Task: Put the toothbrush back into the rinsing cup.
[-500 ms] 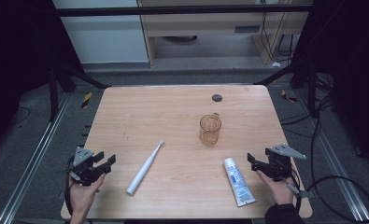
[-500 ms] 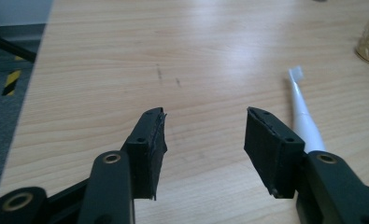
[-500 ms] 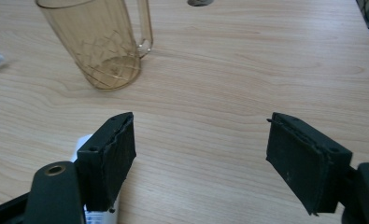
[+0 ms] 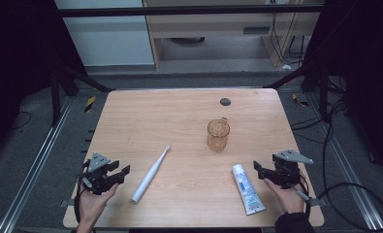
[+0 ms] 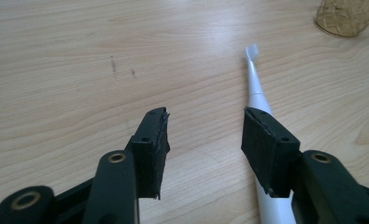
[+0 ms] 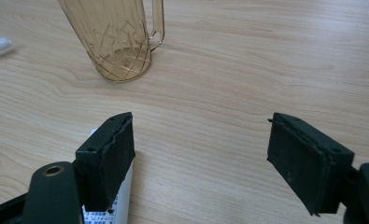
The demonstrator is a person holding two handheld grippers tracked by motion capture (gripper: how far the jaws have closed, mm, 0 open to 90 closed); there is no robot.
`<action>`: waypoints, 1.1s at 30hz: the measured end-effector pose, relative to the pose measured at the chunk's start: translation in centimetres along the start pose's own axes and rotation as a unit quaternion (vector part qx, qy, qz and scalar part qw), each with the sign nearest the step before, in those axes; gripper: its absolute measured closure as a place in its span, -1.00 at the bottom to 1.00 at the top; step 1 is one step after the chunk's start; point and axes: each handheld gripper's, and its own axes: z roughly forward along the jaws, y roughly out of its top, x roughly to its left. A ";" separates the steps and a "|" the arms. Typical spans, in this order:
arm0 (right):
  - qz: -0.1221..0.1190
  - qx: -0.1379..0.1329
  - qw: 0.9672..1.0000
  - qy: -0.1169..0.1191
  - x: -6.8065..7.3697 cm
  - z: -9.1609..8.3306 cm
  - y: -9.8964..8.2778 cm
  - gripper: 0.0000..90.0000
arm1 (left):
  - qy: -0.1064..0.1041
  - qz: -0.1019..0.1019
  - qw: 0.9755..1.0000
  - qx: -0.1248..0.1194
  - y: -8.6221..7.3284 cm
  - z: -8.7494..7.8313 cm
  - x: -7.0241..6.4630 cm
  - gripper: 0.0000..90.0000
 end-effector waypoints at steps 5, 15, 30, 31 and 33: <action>0.006 0.006 1.000 -0.006 -0.4 0.1 -0.1 -0.48 | -0.012 0.020 0.999 0.028 0.5 0.5 -0.7 0.01; 0.001 0.012 1.000 -0.012 -0.6 0.1 -0.2 -0.48 | -0.032 0.047 0.996 0.062 1.8 1.5 -1.8 -0.04; -0.002 0.010 1.000 -0.011 -0.6 0.0 -0.1 -0.46 | -0.047 0.071 0.992 0.096 4.3 3.6 -3.5 -0.04; -0.002 0.010 1.000 -0.011 -0.5 0.0 -0.1 -0.46 | -0.048 0.073 0.991 0.103 4.6 4.0 -3.6 -0.04; -0.002 0.010 1.000 -0.010 -0.5 0.0 -0.1 -0.46 | -0.048 0.072 0.991 0.105 4.8 4.3 -3.7 -0.05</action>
